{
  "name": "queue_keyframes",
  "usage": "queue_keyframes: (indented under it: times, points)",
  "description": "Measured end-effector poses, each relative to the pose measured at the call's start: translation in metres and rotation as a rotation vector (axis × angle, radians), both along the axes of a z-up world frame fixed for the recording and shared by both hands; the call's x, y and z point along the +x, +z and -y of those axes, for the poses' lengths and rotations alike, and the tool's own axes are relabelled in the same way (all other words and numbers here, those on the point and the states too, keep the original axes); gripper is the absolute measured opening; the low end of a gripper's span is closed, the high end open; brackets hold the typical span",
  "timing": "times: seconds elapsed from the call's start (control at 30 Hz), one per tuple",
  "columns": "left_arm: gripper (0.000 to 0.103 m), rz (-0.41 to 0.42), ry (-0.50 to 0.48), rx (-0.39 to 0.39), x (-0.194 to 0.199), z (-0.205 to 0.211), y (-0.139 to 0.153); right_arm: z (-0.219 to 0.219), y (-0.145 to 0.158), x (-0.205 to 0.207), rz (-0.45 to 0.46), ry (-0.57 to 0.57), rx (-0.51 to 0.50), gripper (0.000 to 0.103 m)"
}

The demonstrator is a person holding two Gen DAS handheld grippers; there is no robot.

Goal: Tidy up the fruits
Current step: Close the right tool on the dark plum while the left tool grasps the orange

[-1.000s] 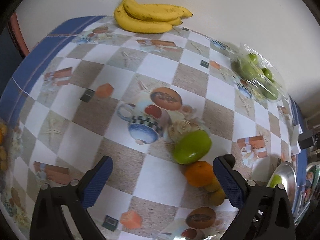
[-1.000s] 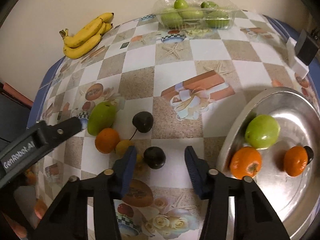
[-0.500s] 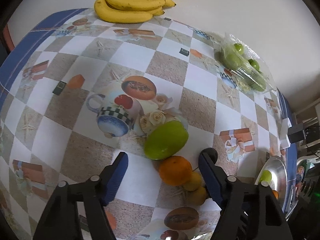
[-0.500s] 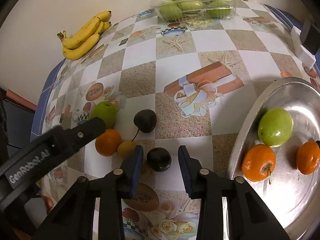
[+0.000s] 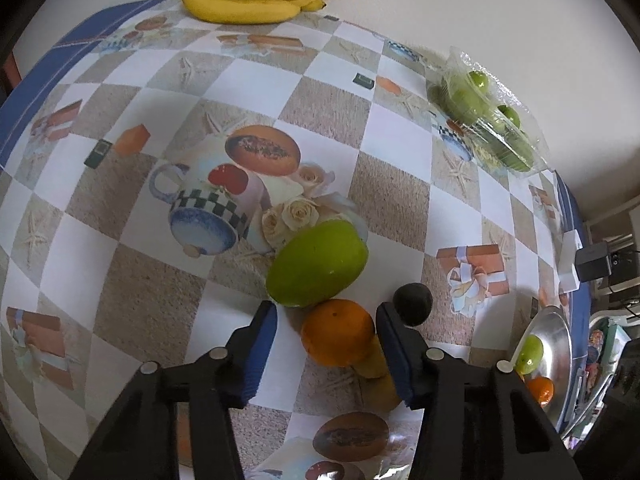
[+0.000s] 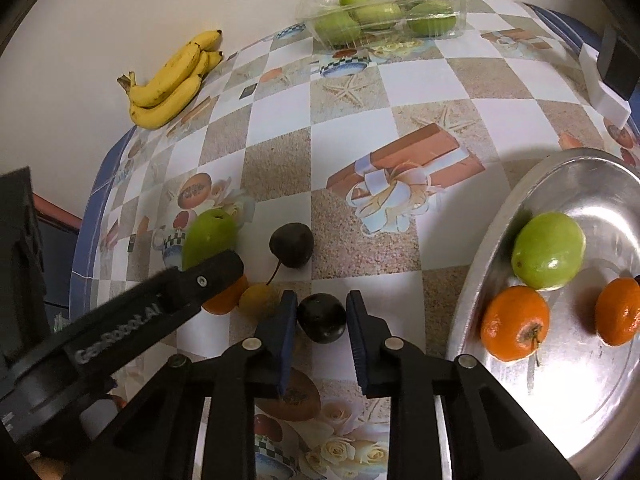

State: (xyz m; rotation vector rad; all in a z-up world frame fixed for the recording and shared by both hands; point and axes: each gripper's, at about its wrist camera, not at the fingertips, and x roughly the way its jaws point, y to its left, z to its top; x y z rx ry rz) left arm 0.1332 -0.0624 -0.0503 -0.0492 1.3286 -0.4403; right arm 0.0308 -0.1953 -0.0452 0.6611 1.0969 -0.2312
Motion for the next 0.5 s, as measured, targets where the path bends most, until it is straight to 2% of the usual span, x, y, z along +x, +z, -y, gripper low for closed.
queue_keyframes:
  times: [0.1, 0.33, 0.5]
  points:
    - [0.04, -0.015, -0.001, -0.015, -0.001, 0.002, -0.002, 0.001, 0.003, -0.002, 0.008, -0.007, 0.002, 0.026]
    - [0.039, -0.015, -0.01, -0.008, -0.006, 0.002, 0.002, 0.007, 0.009, -0.008, 0.027, -0.023, 0.011, 0.026]
    - [0.039, 0.008, -0.006, 0.01, -0.007, 0.0, 0.016, 0.009, 0.012, -0.011, 0.038, -0.03, 0.018, 0.026]
